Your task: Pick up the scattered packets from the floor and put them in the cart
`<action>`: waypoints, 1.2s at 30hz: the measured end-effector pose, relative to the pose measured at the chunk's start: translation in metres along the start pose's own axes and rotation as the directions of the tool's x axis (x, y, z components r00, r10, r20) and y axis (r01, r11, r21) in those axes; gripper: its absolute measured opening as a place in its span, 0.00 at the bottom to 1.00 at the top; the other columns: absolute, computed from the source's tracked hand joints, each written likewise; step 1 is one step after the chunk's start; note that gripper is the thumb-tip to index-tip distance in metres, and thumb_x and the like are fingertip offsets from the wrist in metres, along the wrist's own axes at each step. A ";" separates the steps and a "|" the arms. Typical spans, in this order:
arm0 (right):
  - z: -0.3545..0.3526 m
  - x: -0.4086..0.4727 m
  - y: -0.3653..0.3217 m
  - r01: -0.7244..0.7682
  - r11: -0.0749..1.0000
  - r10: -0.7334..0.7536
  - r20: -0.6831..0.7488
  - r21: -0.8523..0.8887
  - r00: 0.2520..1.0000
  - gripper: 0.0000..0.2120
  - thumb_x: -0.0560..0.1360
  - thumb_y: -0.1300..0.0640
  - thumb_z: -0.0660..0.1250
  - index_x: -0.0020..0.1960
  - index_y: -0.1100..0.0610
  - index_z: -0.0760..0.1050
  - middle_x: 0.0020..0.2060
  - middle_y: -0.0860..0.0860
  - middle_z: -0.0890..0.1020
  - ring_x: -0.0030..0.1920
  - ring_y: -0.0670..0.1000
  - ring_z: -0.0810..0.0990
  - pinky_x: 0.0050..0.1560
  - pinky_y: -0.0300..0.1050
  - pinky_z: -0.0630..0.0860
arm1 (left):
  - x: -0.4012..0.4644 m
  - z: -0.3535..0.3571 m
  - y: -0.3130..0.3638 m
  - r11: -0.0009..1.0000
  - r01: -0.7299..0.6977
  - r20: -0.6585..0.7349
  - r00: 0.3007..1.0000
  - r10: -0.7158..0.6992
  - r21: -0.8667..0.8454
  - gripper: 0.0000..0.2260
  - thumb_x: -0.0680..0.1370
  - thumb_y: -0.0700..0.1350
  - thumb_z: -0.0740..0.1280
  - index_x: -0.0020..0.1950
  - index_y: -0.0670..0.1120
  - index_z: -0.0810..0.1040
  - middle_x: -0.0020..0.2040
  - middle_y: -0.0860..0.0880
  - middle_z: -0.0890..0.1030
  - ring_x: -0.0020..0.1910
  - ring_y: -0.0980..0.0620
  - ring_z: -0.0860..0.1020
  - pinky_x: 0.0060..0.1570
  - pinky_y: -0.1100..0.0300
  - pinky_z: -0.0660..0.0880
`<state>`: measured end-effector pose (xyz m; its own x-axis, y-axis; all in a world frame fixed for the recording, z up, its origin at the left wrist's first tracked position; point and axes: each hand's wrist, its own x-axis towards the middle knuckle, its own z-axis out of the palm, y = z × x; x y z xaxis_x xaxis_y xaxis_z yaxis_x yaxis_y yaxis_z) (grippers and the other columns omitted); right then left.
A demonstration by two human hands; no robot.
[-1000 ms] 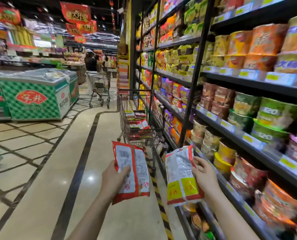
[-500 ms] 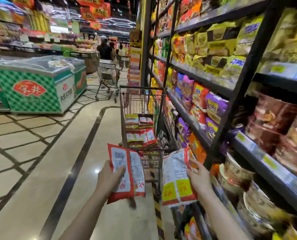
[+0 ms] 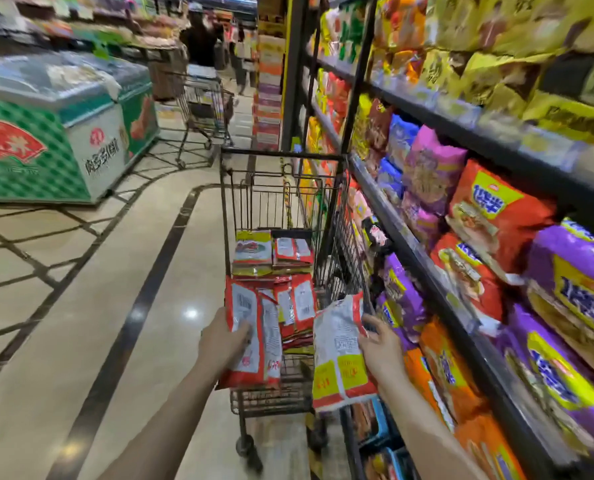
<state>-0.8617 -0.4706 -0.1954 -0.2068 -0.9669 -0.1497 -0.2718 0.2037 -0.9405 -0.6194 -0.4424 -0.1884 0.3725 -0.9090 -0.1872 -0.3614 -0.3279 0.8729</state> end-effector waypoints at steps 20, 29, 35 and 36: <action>0.187 0.344 0.102 -0.266 0.939 0.326 0.316 -0.218 0.891 0.17 0.78 0.69 0.57 0.66 0.61 0.68 0.45 0.49 0.74 0.40 0.43 0.71 0.33 0.24 0.66 | 0.335 0.126 -0.082 0.896 0.432 0.021 0.900 -0.436 0.105 0.23 0.70 0.51 0.68 0.62 0.44 0.74 0.53 0.39 0.82 0.51 0.41 0.80 0.52 0.51 0.76; 0.182 0.359 0.139 -0.317 0.882 0.372 0.102 -0.348 0.923 0.18 0.77 0.68 0.61 0.66 0.59 0.71 0.51 0.57 0.80 0.52 0.56 0.78 0.51 0.44 0.71 | 0.343 0.144 -0.115 0.884 0.406 -0.027 0.911 -0.411 0.233 0.25 0.68 0.43 0.74 0.61 0.39 0.67 0.57 0.39 0.77 0.57 0.39 0.76 0.54 0.47 0.75; 0.183 0.358 0.148 -0.339 0.840 0.387 0.031 -0.423 0.922 0.16 0.77 0.67 0.60 0.65 0.62 0.70 0.53 0.60 0.80 0.46 0.53 0.74 0.44 0.40 0.64 | 0.348 0.155 -0.138 0.844 0.441 0.007 0.885 -0.466 0.306 0.24 0.73 0.49 0.70 0.65 0.44 0.65 0.59 0.42 0.75 0.59 0.41 0.74 0.60 0.44 0.72; 0.183 0.358 0.152 -0.351 0.837 0.394 0.016 -0.420 0.919 0.16 0.77 0.67 0.60 0.64 0.62 0.70 0.53 0.60 0.80 0.46 0.53 0.75 0.43 0.39 0.64 | 0.348 0.157 -0.141 0.843 0.434 0.008 0.888 -0.461 0.317 0.24 0.75 0.51 0.67 0.66 0.45 0.64 0.60 0.42 0.74 0.60 0.41 0.74 0.60 0.44 0.72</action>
<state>-0.8051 -0.8143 -0.4475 -0.2821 -0.8107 -0.5131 -0.5497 0.5749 -0.6061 -0.5728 -0.7528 -0.4475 0.4899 -0.6579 -0.5720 -0.4140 -0.7530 0.5115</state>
